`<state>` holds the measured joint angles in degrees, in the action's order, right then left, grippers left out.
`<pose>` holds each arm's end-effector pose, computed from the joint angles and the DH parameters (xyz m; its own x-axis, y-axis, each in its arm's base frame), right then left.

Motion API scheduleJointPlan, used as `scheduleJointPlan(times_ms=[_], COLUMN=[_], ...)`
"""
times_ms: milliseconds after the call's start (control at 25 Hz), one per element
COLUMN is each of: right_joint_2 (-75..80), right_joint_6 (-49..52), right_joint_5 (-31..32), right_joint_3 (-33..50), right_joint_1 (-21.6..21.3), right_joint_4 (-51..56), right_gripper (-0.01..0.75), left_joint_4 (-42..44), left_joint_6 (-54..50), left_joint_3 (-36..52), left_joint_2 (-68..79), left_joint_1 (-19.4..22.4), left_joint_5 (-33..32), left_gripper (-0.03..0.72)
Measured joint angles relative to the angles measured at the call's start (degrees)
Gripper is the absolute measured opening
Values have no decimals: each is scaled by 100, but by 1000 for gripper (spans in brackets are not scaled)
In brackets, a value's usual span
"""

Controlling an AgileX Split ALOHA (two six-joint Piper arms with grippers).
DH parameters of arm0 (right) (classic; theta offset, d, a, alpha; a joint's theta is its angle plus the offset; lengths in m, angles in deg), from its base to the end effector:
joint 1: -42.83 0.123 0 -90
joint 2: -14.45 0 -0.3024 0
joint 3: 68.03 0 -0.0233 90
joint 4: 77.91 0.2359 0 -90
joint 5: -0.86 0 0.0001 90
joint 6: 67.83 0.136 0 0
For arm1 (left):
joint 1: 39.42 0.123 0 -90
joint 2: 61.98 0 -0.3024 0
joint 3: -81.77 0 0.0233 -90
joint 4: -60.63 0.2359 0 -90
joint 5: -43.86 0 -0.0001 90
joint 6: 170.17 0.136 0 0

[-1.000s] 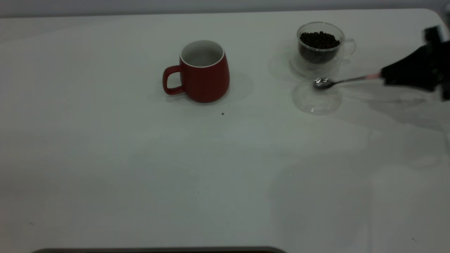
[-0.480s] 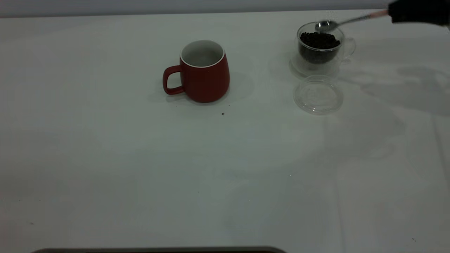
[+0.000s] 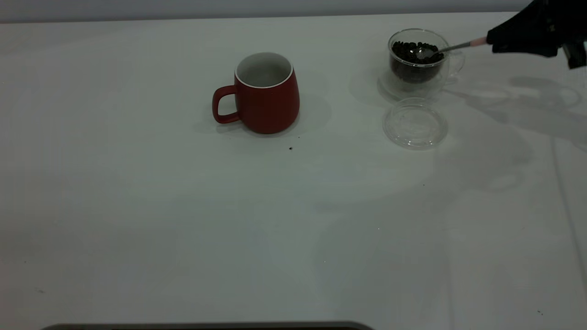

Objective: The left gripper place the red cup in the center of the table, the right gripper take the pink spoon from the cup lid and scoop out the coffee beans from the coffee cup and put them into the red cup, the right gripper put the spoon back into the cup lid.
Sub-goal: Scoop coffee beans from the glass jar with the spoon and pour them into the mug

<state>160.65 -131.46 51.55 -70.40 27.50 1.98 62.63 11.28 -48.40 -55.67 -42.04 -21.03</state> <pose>0.4568 -0.0177 0.0341 -0.8891 0.3679 -0.2723 0.0366 0.6502 0.7589 -0.0010 0.0044 0.2369 -0.5136 0.0636 -0.8557 0.0393 0.9979 0.0506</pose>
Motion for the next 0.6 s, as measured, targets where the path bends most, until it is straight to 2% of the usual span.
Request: scheduleJointPlan(times_ms=[320, 600], right_joint_2=[36, 31], right_joint_6=[161, 253], right_joint_5=[285, 698], right_joint_3=[-17, -17], right_joint_1=[-18, -309], right_joint_4=[46, 46], right_gripper=[101, 101], left_joint_4=[0, 0], left_joint_6=[0, 0], left_joint_3=[0, 0], left_joint_2=[0, 0], left_joint_1=[0, 0], left_joint_5=[0, 0], left_gripper=[493, 493])
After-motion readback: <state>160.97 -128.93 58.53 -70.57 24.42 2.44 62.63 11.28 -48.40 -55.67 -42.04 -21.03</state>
